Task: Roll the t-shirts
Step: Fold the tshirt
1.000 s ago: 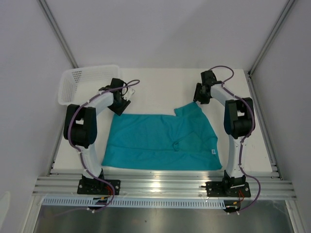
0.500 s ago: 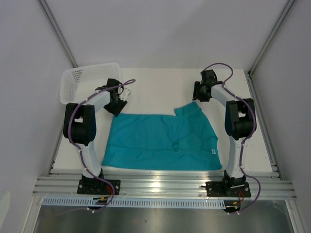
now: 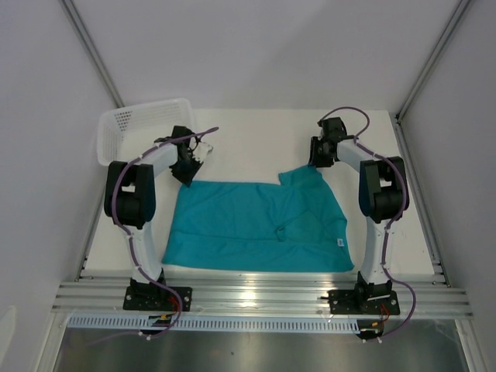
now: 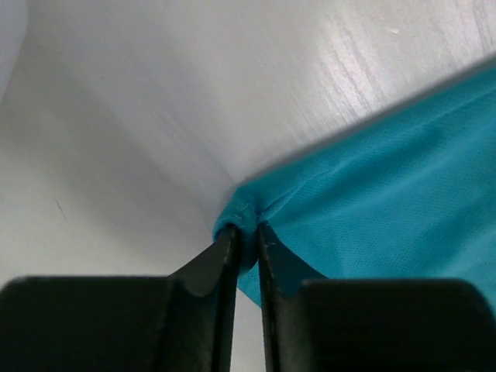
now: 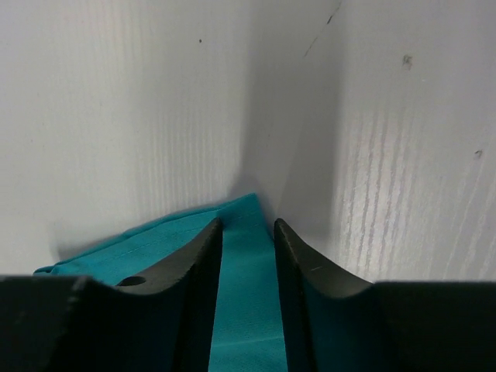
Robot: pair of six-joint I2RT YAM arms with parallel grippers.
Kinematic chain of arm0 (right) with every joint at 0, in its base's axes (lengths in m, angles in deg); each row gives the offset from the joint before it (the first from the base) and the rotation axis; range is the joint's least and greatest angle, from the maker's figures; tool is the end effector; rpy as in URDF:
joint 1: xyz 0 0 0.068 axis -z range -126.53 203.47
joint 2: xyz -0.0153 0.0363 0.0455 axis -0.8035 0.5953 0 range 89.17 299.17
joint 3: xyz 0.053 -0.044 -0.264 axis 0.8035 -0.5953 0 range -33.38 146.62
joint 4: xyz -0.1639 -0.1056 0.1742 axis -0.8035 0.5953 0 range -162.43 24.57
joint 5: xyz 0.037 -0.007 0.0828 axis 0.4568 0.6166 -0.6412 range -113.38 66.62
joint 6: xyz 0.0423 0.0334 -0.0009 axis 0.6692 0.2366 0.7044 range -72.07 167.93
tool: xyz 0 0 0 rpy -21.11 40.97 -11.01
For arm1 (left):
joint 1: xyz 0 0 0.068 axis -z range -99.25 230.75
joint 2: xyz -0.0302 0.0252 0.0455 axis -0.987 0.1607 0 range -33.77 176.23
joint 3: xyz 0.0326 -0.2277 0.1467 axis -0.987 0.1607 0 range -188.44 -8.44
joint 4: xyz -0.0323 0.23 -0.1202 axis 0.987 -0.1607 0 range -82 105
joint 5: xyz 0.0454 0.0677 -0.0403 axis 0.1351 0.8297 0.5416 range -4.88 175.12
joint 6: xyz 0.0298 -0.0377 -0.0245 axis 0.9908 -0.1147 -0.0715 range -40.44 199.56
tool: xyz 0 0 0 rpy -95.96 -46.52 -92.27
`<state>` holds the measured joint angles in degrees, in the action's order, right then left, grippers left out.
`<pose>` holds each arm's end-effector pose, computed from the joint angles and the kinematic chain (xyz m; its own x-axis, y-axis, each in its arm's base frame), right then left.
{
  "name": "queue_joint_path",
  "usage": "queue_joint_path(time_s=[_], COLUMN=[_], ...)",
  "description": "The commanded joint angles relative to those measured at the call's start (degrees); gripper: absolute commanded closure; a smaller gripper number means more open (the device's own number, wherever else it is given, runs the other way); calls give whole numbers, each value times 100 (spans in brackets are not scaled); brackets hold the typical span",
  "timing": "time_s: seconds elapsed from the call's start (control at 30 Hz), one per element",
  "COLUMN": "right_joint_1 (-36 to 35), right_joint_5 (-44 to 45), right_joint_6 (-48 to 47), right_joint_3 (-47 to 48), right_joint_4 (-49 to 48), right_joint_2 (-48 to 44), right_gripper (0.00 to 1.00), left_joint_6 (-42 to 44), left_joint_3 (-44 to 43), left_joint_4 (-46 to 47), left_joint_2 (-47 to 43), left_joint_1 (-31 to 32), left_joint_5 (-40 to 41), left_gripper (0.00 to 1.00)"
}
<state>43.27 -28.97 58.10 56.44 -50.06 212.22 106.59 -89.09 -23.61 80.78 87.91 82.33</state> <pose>0.4558 0.0856 0.1605 -0.8400 0.0275 -0.5420 -0.0833 0.9803 0.1790 0.3961 -0.0515 0.1623 -0.7798 0.5554 -0.2888 0.5539 0.8272 0.0951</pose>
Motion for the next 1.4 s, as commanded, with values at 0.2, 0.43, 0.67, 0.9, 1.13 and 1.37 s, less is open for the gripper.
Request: queue_joint_path(time_s=[0.2,0.43,0.67,0.9,1.13,1.37], right_joint_1=[9,35,53,44,0,-167], right_joint_5=[-610,-936,-910,-778,-699,-373], right_joint_6=[2,55,247,696,951,1250], right_joint_3=[-377,-535,-1132,-2881,-3910,-4657], right_joint_4=[-13,-75,-180,-611,-453,-23], right_joint_2=[-272,-667,-1800,-3671,-5078,-6265], right_gripper=[80,100,100,100,100,100], left_joint_6=[127,443,786,1295,1718,2017], left_joint_3=[118,592,1067,1822,2491,2931], left_joint_4=[125,363,495,723,802,873], left_joint_2=[-19,-529,-1170,-1987,-2656,-3192], left_joint_1=[-74,-83,-83,-83,-109,-241], left_joint_5=[-108,-345,-644,-846,-1048,-1048], left_gripper=[99,99,99,99,99,99])
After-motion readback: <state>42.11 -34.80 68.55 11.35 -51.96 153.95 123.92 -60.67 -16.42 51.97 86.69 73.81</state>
